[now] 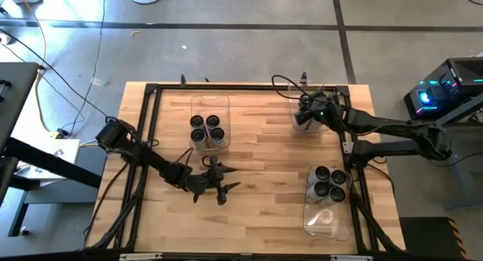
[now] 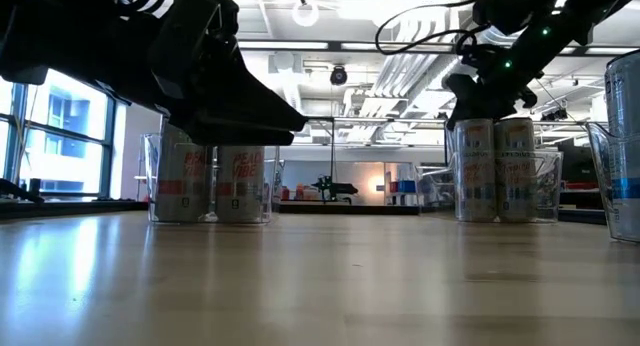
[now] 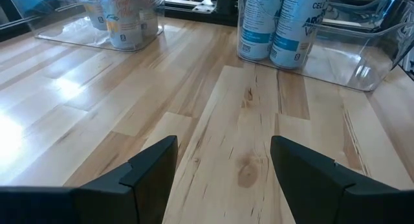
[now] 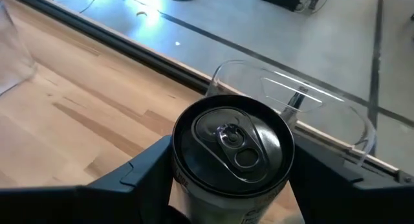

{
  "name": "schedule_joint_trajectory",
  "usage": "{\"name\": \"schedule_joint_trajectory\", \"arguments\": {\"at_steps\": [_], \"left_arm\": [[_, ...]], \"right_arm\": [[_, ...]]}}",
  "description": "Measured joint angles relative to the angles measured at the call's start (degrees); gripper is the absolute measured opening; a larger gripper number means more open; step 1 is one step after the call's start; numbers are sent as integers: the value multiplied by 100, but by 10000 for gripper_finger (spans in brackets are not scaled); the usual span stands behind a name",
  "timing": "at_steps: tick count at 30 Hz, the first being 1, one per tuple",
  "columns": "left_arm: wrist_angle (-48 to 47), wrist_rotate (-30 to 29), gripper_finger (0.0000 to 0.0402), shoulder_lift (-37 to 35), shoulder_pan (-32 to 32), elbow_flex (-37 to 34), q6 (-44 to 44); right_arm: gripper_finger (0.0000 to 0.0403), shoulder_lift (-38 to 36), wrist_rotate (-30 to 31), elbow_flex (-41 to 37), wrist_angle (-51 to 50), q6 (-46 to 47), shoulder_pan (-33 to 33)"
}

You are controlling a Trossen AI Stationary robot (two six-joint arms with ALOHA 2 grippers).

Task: Sort soda cans
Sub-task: Put the white-yellow soda can into the top right transparent bin

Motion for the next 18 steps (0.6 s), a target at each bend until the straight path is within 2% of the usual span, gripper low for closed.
{"name": "schedule_joint_trajectory", "arguments": {"at_steps": [18], "left_arm": [[-2,0,241,0,0,0,-4]], "right_arm": [[248,-9,-709,17,-90,152,-359]]}}
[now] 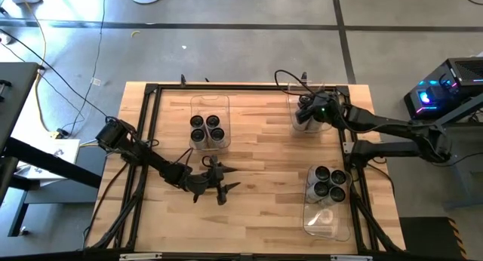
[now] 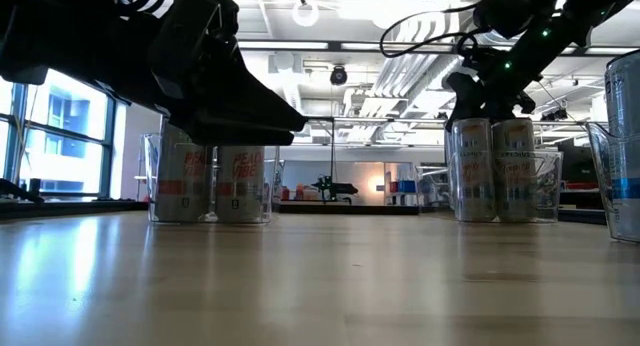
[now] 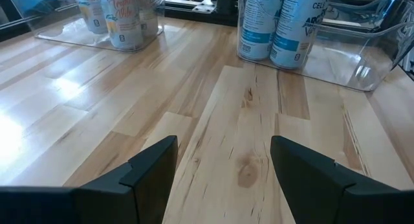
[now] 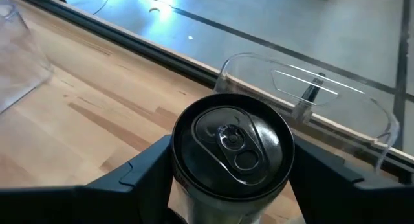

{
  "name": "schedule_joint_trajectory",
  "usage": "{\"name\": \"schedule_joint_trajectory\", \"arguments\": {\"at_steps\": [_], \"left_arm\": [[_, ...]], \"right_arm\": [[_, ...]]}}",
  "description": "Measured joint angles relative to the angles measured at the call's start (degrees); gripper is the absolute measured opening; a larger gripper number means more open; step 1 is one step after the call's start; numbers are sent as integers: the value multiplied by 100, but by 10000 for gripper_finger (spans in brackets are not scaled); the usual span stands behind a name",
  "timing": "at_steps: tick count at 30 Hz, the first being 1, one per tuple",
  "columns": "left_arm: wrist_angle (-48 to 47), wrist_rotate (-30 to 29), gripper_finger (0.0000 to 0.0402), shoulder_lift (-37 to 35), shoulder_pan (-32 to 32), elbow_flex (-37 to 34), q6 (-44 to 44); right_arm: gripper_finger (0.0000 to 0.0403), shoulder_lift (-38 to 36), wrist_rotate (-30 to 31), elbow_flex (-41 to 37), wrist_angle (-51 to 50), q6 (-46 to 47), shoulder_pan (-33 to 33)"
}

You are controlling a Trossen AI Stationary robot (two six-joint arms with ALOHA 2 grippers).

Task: Sort soda cans
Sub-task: Put the white-yellow soda can into the top right transparent bin, then adjust the white-yellow soda can

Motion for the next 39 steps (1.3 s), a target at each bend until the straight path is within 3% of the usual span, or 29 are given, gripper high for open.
{"name": "schedule_joint_trajectory", "arguments": {"at_steps": [12,22,26,34,39], "left_arm": [[0,0,241,0,0,0,-3],[0,-2,241,0,0,0,-5],[0,-2,241,0,0,0,-15],[-4,-2,241,0,0,-2,-65],[-4,-2,241,0,-2,-2,-52]], "right_arm": [[292,4,-348,0,-48,-14,-53],[295,-64,-342,15,118,-424,-53],[295,-274,-333,467,-93,-575,-52],[296,-397,-48,2103,-2789,117,-182],[296,-120,-294,2344,-4068,574,-640]]}}
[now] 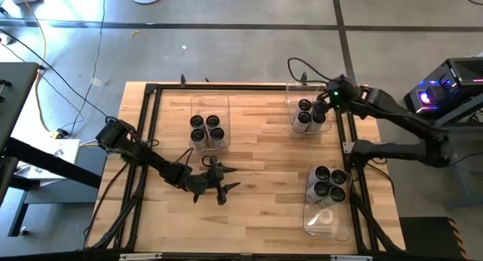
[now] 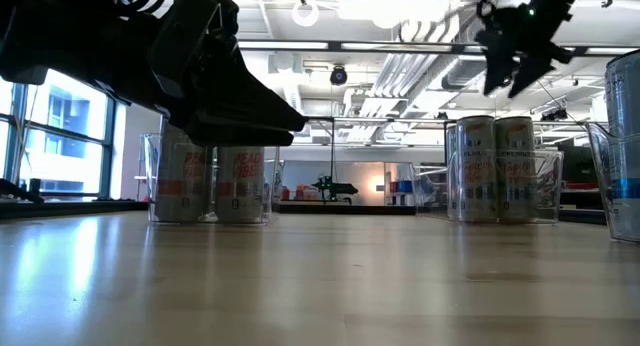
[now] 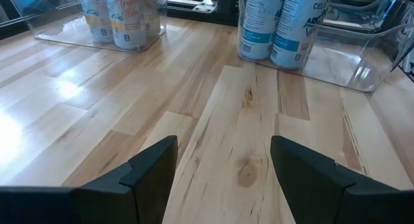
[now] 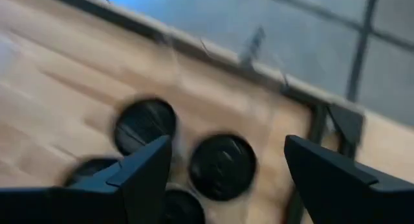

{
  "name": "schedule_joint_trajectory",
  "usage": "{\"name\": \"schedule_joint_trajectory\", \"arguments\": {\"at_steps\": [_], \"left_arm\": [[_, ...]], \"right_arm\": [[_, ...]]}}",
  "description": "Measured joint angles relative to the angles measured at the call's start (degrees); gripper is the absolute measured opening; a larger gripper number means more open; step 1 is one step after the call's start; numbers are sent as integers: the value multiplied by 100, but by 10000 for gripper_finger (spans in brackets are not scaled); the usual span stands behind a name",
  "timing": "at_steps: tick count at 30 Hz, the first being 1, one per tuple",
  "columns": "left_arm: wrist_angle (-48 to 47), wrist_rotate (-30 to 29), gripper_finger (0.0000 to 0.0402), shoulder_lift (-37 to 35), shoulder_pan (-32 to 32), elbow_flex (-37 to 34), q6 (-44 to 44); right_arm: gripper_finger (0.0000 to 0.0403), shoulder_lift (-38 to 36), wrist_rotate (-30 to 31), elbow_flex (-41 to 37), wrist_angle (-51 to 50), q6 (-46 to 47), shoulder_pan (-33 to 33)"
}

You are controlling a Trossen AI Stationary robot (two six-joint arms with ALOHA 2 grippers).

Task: Sort soda cans
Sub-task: Adjust the white-yellow soda can

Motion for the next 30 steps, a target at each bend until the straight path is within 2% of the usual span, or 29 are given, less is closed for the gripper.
{"name": "schedule_joint_trajectory", "arguments": {"at_steps": [2,7,12,21,30], "left_arm": [[-2,0,241,0,0,0,67],[-6,-1,241,0,2,0,107],[-6,-2,241,0,2,0,148],[-6,-2,241,2,2,0,98],[-6,-2,241,2,2,0,96]], "right_arm": [[296,120,-27,-158,54,-27,-161],[296,533,-702,-422,454,-457,-510],[296,841,-932,-433,676,-468,-783],[296,994,-1479,-442,681,-625,-879],[296,990,-1503,-444,836,-777,-877]]}}
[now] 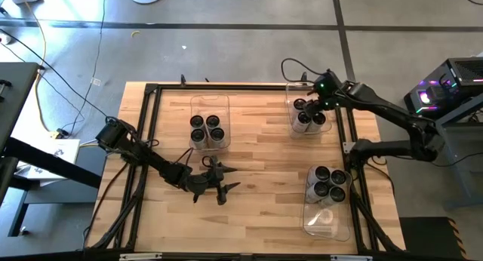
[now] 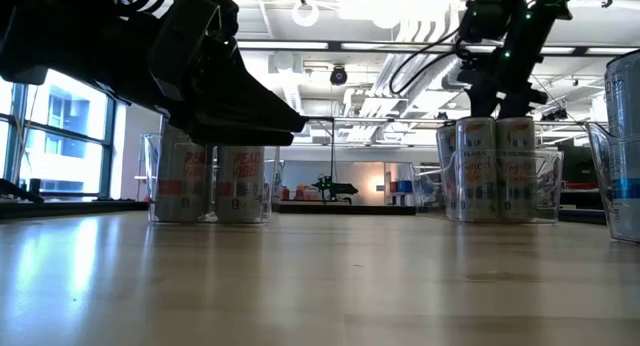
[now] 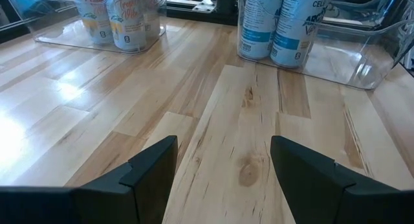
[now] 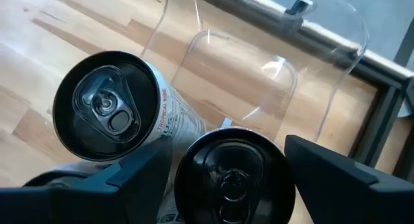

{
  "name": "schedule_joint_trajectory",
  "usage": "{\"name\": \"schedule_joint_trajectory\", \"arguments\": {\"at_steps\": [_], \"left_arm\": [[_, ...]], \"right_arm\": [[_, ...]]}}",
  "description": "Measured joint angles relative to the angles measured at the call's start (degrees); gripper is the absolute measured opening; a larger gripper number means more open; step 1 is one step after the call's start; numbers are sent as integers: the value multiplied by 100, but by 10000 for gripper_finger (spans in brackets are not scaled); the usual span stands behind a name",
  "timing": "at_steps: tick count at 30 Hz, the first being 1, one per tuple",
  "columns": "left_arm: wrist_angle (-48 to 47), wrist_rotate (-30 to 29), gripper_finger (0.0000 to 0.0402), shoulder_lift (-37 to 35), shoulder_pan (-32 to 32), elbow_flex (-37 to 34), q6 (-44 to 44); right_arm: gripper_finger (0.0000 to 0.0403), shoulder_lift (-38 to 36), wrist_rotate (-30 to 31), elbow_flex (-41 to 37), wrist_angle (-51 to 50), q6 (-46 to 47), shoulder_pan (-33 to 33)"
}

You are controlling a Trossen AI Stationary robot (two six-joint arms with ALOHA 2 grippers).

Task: Sort soda cans
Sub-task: Adjust the white-yellow soda can, then move the bottom transparent bin between the two transparent bins

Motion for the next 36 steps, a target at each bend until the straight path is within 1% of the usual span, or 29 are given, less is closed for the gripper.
{"name": "schedule_joint_trajectory", "arguments": {"at_steps": [6,11,13,16,19,23,24,26,31,33,36], "left_arm": [[2,0,241,0,-1,0,-7],[124,1,241,0,0,0,-12],[349,2,241,2,0,-2,42],[969,118,241,-12,53,26,391],[1167,452,241,-241,200,155,746],[1114,477,241,-789,464,210,1181],[1032,491,241,-970,529,212,1288],[838,490,241,-1346,655,212,1472],[32,487,241,-2171,793,212,1761],[-373,487,241,-2416,798,212,1827],[-858,418,241,-2638,796,212,1843]], "right_arm": [[296,-216,475,0,133,-108,0],[296,-629,507,0,136,-244,6],[296,-873,506,0,150,-343,64],[296,-1310,487,0,136,-419,309],[296,-1847,470,0,137,-267,820],[296,-2528,485,-10,152,-87,1733],[296,-2679,507,-86,282,-51,1977],[296,-3061,510,-437,717,17,2469],[296,-3867,436,-1769,2103,111,3548],[296,-3988,331,-2115,2704,151,3930],[296,-3911,212,-2253,3289,11,4482]]}}
